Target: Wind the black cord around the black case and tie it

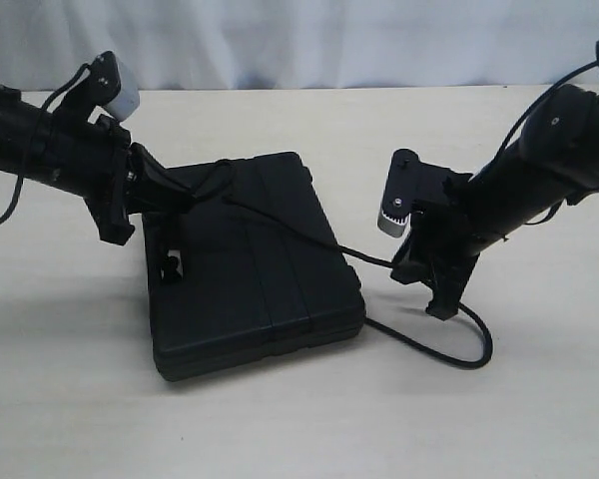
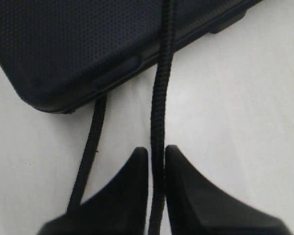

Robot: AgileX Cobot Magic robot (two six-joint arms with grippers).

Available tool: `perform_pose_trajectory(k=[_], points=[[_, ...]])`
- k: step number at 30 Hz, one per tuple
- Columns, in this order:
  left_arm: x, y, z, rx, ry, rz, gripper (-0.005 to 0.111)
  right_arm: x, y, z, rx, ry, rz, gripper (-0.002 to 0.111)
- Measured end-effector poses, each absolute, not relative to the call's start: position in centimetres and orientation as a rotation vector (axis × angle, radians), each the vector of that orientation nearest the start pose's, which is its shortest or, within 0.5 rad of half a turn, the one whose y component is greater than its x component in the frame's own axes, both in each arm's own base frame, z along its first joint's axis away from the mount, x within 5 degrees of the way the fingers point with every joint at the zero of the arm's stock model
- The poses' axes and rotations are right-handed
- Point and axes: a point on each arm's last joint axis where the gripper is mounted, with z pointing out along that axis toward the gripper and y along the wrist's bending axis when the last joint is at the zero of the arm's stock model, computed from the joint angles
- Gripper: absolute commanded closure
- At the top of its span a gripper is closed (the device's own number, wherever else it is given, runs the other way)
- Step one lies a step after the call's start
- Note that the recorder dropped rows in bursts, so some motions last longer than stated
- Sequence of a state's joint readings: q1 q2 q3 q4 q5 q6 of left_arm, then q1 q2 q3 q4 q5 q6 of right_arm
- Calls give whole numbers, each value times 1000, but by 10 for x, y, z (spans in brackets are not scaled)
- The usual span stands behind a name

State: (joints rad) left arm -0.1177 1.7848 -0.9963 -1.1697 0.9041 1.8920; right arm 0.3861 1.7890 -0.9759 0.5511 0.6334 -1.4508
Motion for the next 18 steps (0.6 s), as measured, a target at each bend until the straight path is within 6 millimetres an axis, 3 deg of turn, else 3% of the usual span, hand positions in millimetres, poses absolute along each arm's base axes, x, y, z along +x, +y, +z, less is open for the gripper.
perform_pose_trajectory(k=[1,9,18], points=[[318,-104,188,1356,1945,-739,107,291,149,157,-1804,2089,302,73],[320,-104,188,1355,1941,-717,107,292,151,159,-1777,2073,324,39],[320,-103,188,1349,1942,-709,107,299,154,163,-1712,2062,300,32]])
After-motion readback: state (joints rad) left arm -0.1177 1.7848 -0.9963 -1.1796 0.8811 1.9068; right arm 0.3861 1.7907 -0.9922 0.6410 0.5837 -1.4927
